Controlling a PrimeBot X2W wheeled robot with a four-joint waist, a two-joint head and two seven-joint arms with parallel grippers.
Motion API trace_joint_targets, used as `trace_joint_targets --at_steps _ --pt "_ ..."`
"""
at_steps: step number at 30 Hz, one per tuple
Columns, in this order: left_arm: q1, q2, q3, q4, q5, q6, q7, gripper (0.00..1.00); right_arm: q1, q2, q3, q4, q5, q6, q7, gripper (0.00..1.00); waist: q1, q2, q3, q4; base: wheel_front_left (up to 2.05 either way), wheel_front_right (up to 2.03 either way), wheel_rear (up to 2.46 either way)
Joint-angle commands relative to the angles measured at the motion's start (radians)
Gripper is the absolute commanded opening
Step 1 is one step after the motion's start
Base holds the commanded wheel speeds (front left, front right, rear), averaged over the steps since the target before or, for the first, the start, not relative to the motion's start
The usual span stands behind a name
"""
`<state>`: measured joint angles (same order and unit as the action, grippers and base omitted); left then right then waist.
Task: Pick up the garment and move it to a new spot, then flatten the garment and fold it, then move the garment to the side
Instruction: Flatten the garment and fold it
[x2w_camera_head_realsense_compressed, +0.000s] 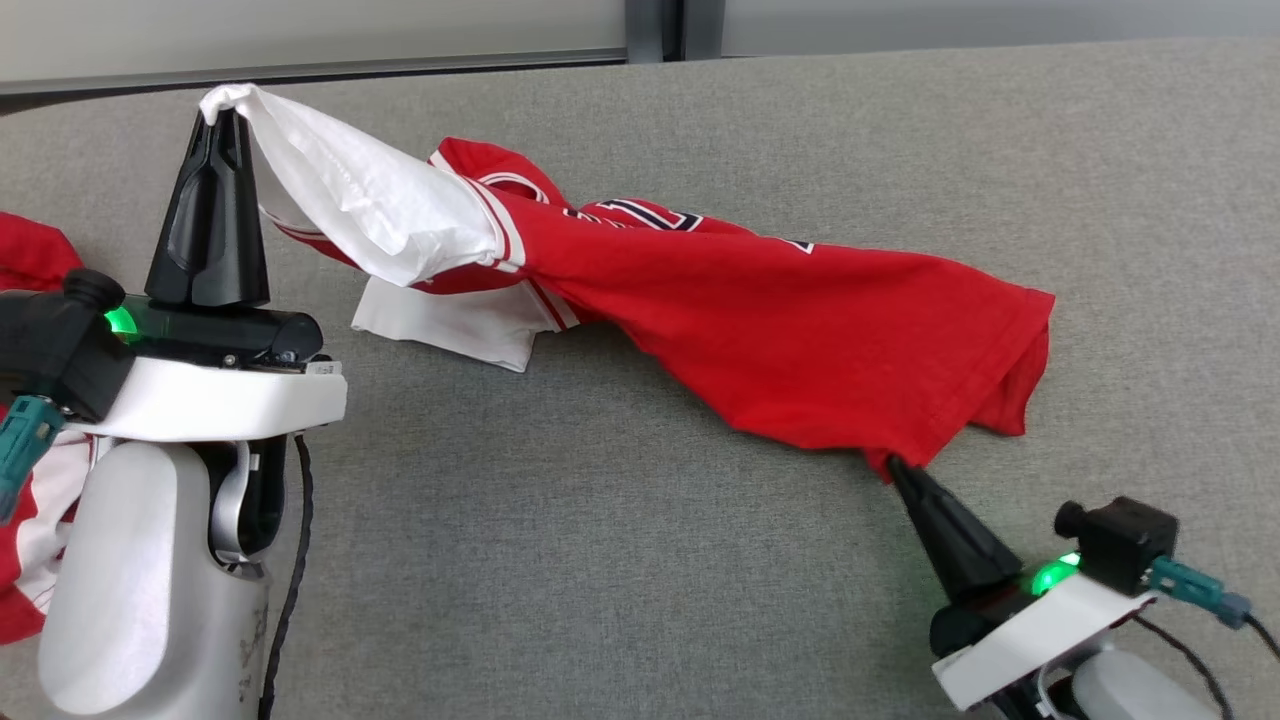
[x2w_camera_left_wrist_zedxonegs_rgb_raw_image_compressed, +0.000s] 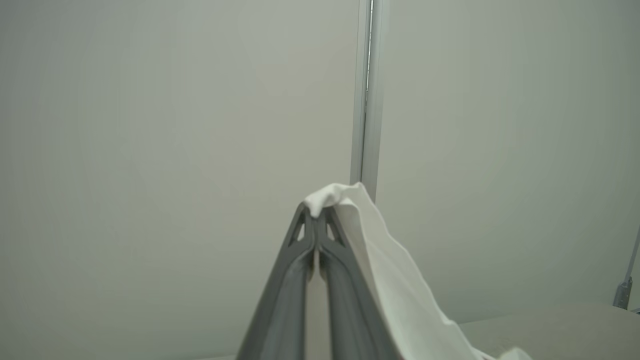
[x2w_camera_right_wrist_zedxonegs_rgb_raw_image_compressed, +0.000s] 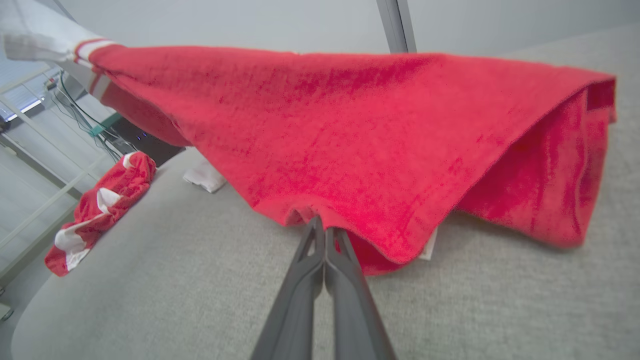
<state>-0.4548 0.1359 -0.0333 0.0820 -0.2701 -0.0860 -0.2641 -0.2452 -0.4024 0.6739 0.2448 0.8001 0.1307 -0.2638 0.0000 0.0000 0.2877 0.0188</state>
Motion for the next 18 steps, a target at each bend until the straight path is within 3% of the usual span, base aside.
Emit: trace_joint_targets --at_steps 1,5,11,14,18 --pt "-0.017 0.002 0.007 -0.012 0.010 -0.007 0.000 0.00 0.010 -0.010 -0.027 -0.030 -0.008 0.000 -0.001 0.00 0.0000 0.0000 -0.014 -0.010 0.00 0.00 0.00" --pt "-0.034 0.026 0.005 -0.053 -0.001 -0.019 0.000 0.00 0.031 -0.047 -0.126 -0.177 0.003 0.000 -0.001 0.00 0.0000 0.0000 -0.049 -0.037 0.00 0.00 0.00" --pt "-0.138 0.093 -0.004 -0.115 -0.019 -0.032 0.060 0.00 -0.104 -0.182 -0.229 -0.341 0.081 0.000 0.012 0.00 0.0000 0.0000 -0.084 -0.076 0.00 0.00 0.00" --pt "-0.233 0.114 -0.014 -0.127 -0.050 -0.036 0.117 0.00 -0.234 -0.235 -0.261 -0.326 0.099 0.000 0.063 0.00 0.0000 0.0000 -0.076 -0.084 0.00 0.00 0.00" --pt "-0.420 0.151 -0.057 -0.053 -0.093 -0.042 0.225 0.00 -0.451 -0.257 -0.251 -0.231 0.090 0.000 0.153 0.00 0.0000 0.0000 -0.036 -0.078 0.00 0.00 0.00"
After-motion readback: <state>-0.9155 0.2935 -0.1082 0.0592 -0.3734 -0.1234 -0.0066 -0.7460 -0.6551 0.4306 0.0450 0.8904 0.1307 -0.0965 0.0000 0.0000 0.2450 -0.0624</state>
